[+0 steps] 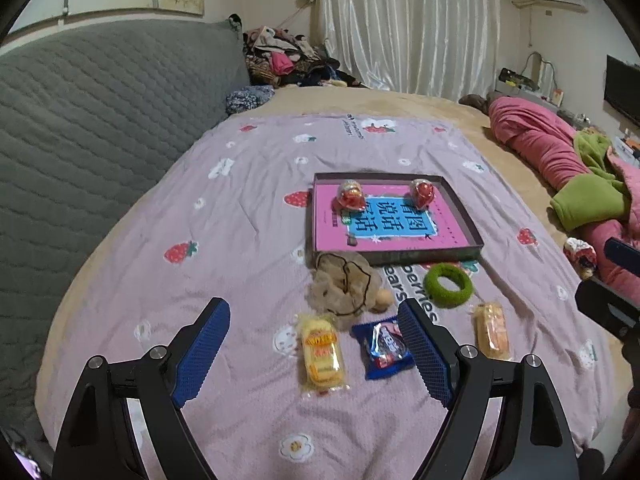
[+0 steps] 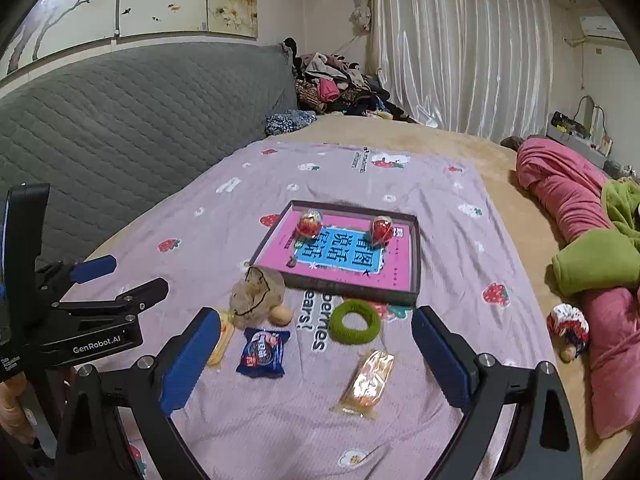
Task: Organize objects
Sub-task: 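Withdraw both tools back toward the remaining snacks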
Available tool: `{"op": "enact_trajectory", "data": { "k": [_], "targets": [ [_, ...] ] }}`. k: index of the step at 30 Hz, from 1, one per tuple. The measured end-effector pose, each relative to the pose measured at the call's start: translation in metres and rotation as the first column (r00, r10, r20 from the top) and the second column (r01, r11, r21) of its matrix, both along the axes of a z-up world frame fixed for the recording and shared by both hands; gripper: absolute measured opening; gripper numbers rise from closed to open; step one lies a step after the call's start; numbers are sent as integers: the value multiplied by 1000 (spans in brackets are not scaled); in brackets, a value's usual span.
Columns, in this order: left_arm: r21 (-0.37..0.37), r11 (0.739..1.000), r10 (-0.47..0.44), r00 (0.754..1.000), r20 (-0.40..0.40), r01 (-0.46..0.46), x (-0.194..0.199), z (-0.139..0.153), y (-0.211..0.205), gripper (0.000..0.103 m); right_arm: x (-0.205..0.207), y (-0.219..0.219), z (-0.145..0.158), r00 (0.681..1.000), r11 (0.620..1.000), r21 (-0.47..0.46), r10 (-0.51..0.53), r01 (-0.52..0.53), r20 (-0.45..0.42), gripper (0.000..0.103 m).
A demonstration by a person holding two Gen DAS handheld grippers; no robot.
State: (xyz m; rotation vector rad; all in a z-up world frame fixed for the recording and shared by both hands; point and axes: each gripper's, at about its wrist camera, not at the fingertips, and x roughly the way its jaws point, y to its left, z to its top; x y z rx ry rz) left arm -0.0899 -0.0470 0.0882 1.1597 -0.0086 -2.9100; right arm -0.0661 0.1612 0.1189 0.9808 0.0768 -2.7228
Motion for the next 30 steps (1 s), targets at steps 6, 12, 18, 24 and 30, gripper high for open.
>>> {"op": "enact_trajectory", "data": {
  "k": [6, 12, 18, 24, 30],
  "targets": [
    [16, 1000, 2, 1000, 7, -2, 10, -10, 0, 87, 11, -4, -9, 1000, 1000, -5, 6, -6, 9, 97],
    [16, 1000, 9, 1000, 13, -9, 15, -17, -2, 87, 14, -5, -21, 1000, 1000, -28, 3, -2, 25, 97],
    [17, 1000, 7, 1000, 15, -7, 19, -27, 2, 87, 16, -3, -35, 999, 1000, -24, -13, 14, 37, 97],
    [26, 1000, -3, 999, 44, 2, 19, -44, 9, 87, 15, 1, -47, 998, 999, -38, -18, 21, 62, 97],
    [27, 1000, 1, 998, 56, -2, 18, -54, 10, 87, 13, 4, -57, 997, 998, -49, -26, 29, 75, 97]
  ]
}}
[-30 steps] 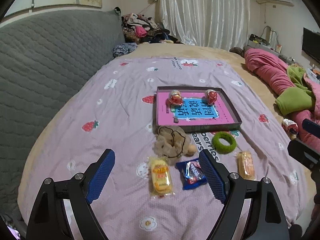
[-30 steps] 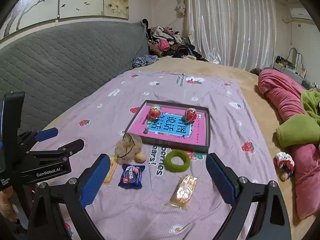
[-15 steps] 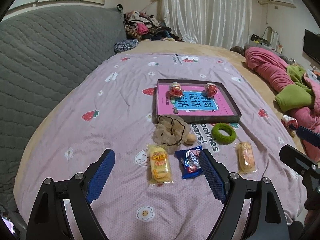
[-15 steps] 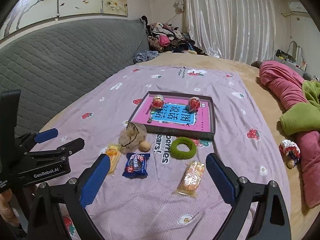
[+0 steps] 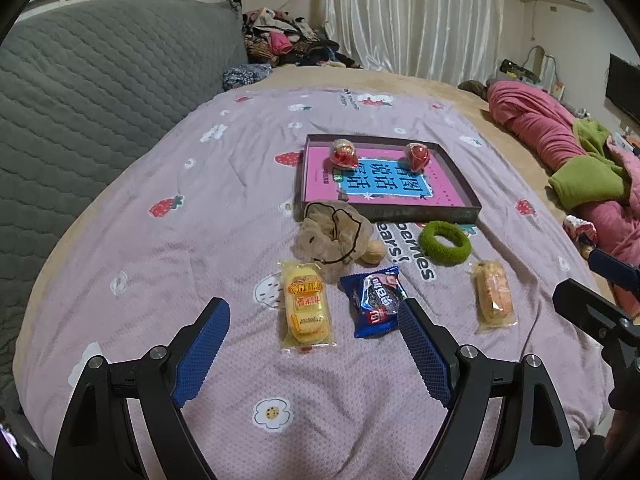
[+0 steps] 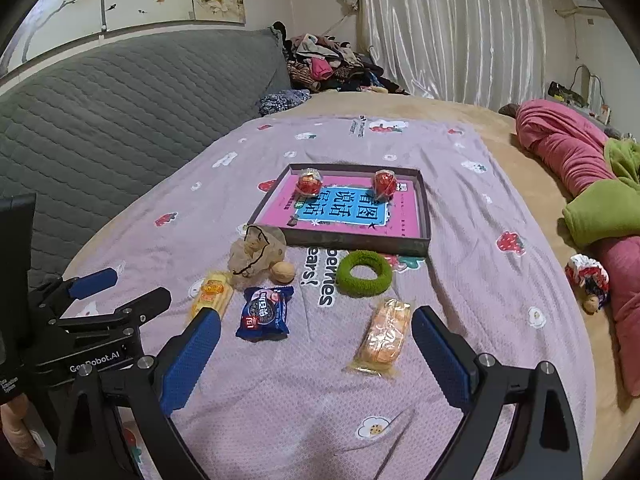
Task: Organize objects
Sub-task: 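Withdraw both tools back toward the remaining snacks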
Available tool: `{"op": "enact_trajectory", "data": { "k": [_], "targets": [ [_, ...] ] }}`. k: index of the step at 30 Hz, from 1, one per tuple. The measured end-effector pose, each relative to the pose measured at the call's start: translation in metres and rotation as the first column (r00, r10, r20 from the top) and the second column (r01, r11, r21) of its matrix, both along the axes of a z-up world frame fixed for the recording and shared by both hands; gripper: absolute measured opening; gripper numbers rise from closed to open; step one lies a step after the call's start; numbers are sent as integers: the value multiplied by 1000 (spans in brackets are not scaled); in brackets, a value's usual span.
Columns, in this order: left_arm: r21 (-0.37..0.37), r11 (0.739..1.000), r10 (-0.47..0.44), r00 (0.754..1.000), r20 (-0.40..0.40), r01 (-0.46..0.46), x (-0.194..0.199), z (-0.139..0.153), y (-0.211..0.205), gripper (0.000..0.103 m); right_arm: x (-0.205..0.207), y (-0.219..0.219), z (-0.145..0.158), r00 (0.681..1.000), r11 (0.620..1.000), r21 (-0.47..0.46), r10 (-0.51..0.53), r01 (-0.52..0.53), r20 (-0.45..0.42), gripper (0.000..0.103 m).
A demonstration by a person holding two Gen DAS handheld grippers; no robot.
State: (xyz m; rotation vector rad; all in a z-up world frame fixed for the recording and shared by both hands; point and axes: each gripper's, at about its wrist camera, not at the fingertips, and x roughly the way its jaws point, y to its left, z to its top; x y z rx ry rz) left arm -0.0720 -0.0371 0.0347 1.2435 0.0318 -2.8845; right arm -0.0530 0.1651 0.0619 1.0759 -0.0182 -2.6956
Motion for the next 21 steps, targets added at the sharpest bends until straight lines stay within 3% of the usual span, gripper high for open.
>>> {"op": "enact_trajectory", "data": {
  "k": [21],
  "targets": [
    [-14, 1000, 28, 999, 45, -27, -14, -43, -12, 87, -13, 3, -41, 998, 1000, 5, -23, 23, 51, 97]
  ]
}}
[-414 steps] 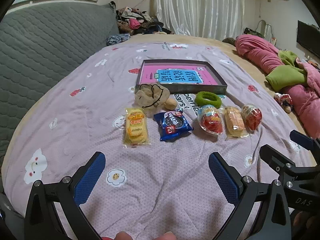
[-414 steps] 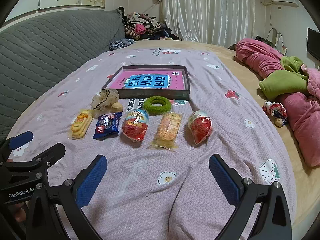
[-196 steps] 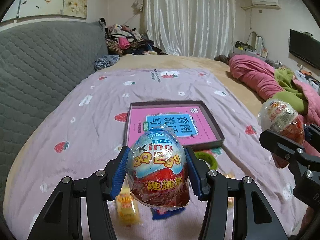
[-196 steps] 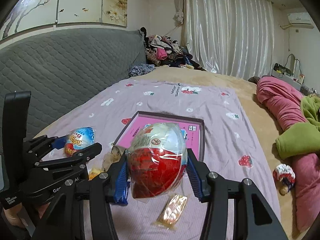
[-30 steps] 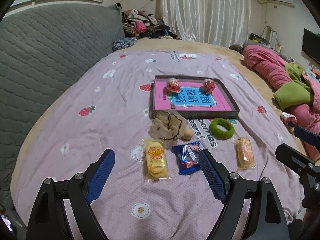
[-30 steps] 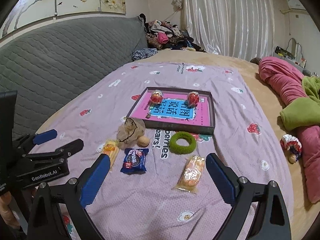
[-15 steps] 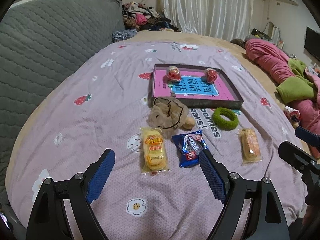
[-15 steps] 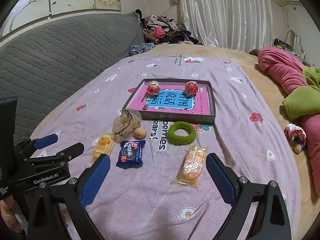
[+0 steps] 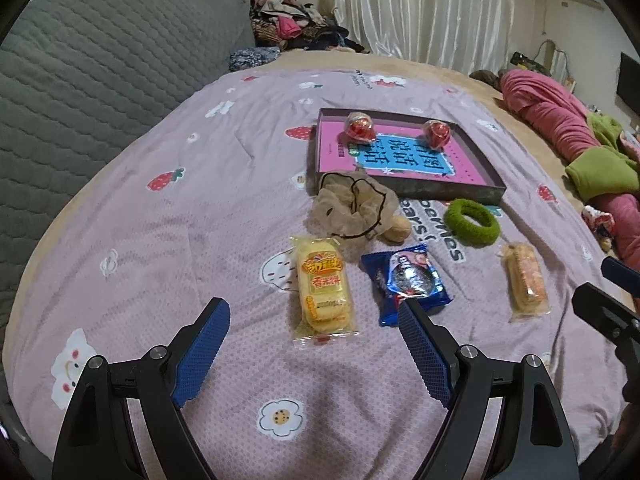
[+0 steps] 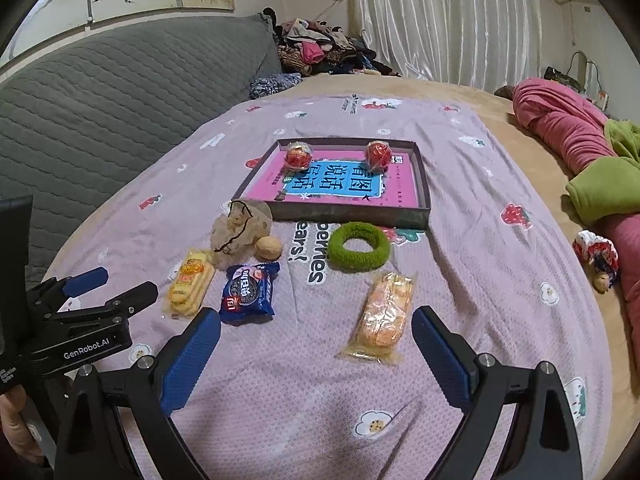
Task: Organize objects
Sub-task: 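Withdraw both tools back toward the remaining snacks, then grasp the yellow rice cake with the left tool while the right tool grasps the orange pastry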
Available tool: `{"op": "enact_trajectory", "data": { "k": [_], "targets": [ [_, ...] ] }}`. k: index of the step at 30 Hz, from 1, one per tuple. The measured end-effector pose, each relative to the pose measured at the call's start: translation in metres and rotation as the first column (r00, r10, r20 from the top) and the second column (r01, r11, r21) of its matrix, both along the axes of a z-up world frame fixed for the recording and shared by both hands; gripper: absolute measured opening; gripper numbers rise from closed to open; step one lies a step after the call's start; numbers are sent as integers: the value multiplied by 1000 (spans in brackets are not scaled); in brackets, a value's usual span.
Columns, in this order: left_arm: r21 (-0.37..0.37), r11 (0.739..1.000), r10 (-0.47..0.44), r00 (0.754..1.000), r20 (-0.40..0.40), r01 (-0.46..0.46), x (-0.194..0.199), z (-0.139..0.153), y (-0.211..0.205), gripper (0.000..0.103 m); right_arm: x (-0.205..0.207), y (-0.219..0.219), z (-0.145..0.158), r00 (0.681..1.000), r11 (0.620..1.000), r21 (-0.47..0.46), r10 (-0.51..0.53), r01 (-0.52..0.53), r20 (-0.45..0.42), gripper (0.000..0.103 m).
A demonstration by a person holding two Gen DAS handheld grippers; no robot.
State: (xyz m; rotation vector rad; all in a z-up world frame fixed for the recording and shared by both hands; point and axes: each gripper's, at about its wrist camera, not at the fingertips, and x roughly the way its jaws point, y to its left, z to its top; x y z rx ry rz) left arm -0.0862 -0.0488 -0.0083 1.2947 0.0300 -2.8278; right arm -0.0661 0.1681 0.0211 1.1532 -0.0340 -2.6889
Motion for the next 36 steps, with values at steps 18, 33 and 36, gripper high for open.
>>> {"op": "enact_trajectory", "data": {
  "k": [18, 33, 36],
  "targets": [
    [1, 1000, 3, 998, 70, -3, -32, -44, 0, 87, -22, 5, -39, 995, 993, 94, -82, 77, 48, 97],
    [10, 1000, 22, 996, 84, -23, -60, -69, -7, 87, -59, 21, -73, 979, 981, 94, -180, 171, 97, 97],
    [23, 999, 29, 996, 88, -31, -65, -72, -10, 87, -66, 23, -77, 976, 981, 75, -186, 178, 110, 97]
  ]
}}
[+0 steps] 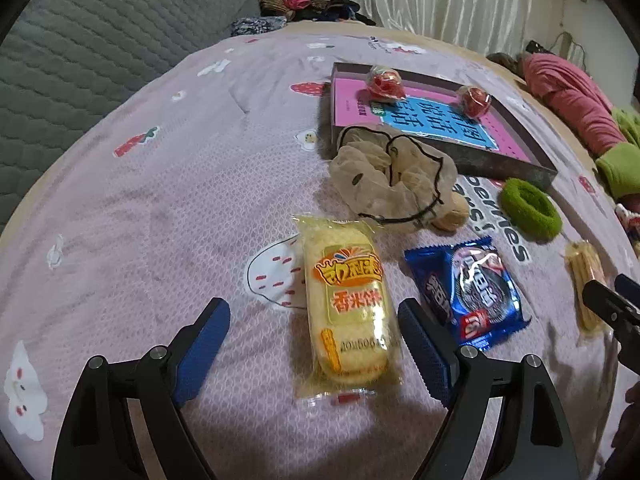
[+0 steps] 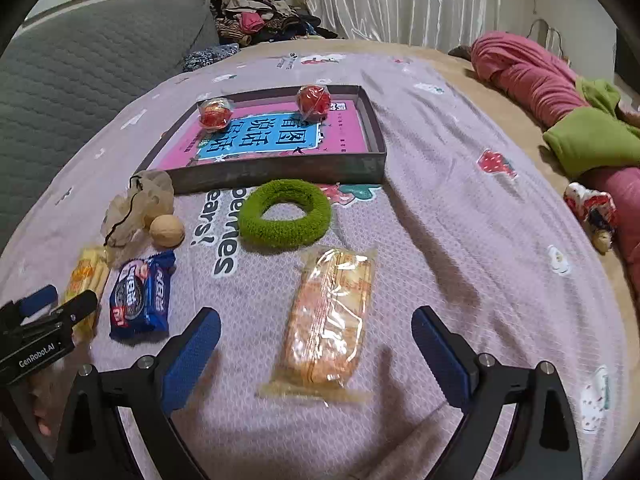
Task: Organize objects
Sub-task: 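Grasp the yellow rice cake with the left tool while the right tool grasps the orange pastry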
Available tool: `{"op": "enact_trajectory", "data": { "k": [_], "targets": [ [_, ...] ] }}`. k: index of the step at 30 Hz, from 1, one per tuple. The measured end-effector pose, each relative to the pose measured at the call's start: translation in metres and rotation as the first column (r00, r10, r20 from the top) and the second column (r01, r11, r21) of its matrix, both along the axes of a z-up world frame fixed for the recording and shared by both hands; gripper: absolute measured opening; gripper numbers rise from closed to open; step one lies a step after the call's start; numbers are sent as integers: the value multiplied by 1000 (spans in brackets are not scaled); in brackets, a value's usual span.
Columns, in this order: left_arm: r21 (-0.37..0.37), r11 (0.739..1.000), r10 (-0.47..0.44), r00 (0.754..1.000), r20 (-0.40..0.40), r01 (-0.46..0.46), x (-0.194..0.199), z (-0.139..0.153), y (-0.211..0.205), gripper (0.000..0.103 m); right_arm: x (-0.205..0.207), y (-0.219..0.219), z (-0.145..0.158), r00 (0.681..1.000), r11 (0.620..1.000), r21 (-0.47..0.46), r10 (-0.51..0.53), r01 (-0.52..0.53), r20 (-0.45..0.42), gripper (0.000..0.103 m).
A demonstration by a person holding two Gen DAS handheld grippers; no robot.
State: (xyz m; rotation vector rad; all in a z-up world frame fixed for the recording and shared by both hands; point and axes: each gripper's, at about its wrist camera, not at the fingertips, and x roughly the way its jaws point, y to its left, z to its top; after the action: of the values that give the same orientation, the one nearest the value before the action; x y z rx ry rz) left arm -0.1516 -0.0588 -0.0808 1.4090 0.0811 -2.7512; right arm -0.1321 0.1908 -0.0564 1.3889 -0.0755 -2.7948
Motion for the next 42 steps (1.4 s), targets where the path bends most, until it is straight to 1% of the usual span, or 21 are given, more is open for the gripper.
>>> {"op": "enact_trajectory", "data": {
  "k": [1, 3, 4, 6, 7, 11, 12, 13, 14, 16, 17, 19, 21, 22, 23, 26, 27, 31, 34, 38, 42],
  "targets": [
    [7, 1000, 3, 1000, 1, -3, -2, -1, -1, 87, -2, 0, -1, 1000, 1000, -5, -3, 3, 2, 97],
    [15, 1000, 8, 1000, 7, -8, -6, -3, -1, 86, -5, 1, -4, 1000, 1000, -4, -10, 10, 7, 92],
    [17, 1000, 6, 1000, 6, -6, -6, -4, -1, 86, -7, 1, -6, 1000, 1000, -10, -9, 9, 13, 92],
    [-3, 1000, 6, 1000, -2, -6, -8, -4, 2, 84, -10, 1, -8, 1000, 1000, -18, -11, 12, 21, 91],
    [-13, 1000, 4, 1000, -4, -4, -9, -3, 3, 81, -11, 1, -10, 1000, 1000, -21, -10, 11, 26, 90],
    [-26, 1000, -7, 1000, -2, 7, -13, -4, 8, 81, -16, 1, -15, 999, 999, -37, -11, 12, 43, 86],
    [-24, 1000, -7, 1000, -1, 7, -14, -4, 9, 81, -16, 1, -16, 999, 999, -41, -11, 13, 46, 83],
    [-24, 1000, -5, 1000, 0, 5, -15, -5, 10, 77, -16, 0, -18, 999, 999, -41, -10, 12, 48, 82],
    [-21, 1000, -5, 1000, 0, 5, -15, -6, 10, 61, -16, -1, -19, 999, 999, -40, -8, 11, 51, 79],
    [11, 999, -31, 999, 21, 31, -17, -9, 11, 45, -16, -3, -22, 999, 999, -38, -4, 6, 53, 76],
    [21, 999, -33, 999, 22, 33, -17, -10, 11, 44, -16, -4, -23, 999, 999, -33, -3, 4, 51, 74],
    [11, 999, -32, 999, 14, 32, -16, -9, 12, 42, -14, -6, -22, 999, 1000, -23, -1, 2, 40, 71],
    [5, 1000, -30, 999, 10, 30, -15, -9, 12, 41, -12, -7, -21, 1000, 1000, -25, 2, -1, 28, 59],
    [5, 1000, -29, 1000, 3, 29, -13, -9, 13, 40, -11, -7, -20, 1000, 1000, -26, 5, -4, 23, 55],
    [2, 1000, -25, 1000, -4, 25, -12, -8, 13, 40, -11, -8, -20, 1000, 1000, -28, 8, -7, 19, 49],
    [-19, 1000, -24, 1000, -19, 23, -7, -7, 14, 39, -7, -9, -18, 1000, 999, -42, 23, -23, 6, 41],
    [-29, 999, -21, 999, -24, 21, -5, -6, 15, 39, -5, -10, -18, 999, 998, -50, 34, -34, 4, 41],
    [-30, 999, -26, 999, -39, 25, 3, 0, 17, 39, 1, -14, -16, 998, 995, -78, 64, -65, -4, 40],
    [-15, 1000, -21, 998, -51, 21, 9, 5, 16, 39, 7, -16, -13, 997, 992, -100, 79, -80, -17, 40],
    [-13, 1000, -13, 997, -70, 12, 19, 12, 14, 39, 16, -20, -5, 995, 992, -88, 88, -91, -36, 40],
    [-4, 1000, -16, 996, -83, 16, 32, 21, 14, 39, 29, -24, 7, 993, 990, -95, 97, -102, -61, 39]
  ]
}}
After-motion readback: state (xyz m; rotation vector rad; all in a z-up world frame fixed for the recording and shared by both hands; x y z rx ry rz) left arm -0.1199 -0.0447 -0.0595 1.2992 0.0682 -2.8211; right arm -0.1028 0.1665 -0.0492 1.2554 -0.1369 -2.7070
